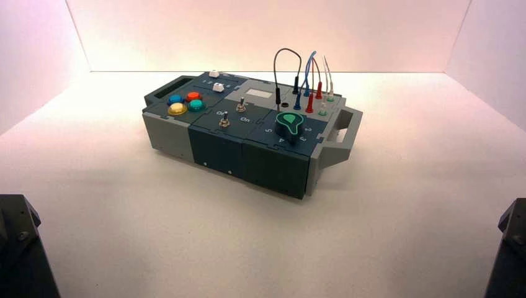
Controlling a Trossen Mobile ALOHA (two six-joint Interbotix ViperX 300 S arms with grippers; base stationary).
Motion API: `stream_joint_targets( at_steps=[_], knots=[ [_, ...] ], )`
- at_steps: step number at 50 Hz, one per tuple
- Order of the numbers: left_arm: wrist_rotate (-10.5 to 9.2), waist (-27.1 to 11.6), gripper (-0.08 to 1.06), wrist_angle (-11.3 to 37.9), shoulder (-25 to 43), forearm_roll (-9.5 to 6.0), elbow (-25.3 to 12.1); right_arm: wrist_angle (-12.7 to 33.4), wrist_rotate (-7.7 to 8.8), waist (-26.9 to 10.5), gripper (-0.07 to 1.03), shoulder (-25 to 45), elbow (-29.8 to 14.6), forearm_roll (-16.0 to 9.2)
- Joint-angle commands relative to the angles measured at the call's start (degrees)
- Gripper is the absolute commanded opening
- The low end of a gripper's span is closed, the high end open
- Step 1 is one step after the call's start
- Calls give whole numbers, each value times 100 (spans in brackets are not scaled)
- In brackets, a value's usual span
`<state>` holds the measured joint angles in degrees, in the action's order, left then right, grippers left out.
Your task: Insert the black wire.
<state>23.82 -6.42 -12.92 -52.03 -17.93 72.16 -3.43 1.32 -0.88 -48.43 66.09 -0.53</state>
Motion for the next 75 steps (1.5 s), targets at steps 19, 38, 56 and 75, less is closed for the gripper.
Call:
stream_joint_targets(
  at_steps=[19, 38, 56, 75],
  knots=[
    [88, -79, -3, 1222, 220, 211, -501, 1257, -18, -141, 41, -448, -633, -97],
    [308, -1055, -3, 2681, 97, 237, -949, 2856, 0, -475, 41, -563, -967, -308],
    [343, -1670, -3, 4307, -62, 220, -1160, 3771, 229, -1011, 43, -563, -1125, -422],
    [360, -1942, -3, 5528, -18, 79, -1538, 4368, 624, -2136, 48, 202, -1564, -413]
  ],
)
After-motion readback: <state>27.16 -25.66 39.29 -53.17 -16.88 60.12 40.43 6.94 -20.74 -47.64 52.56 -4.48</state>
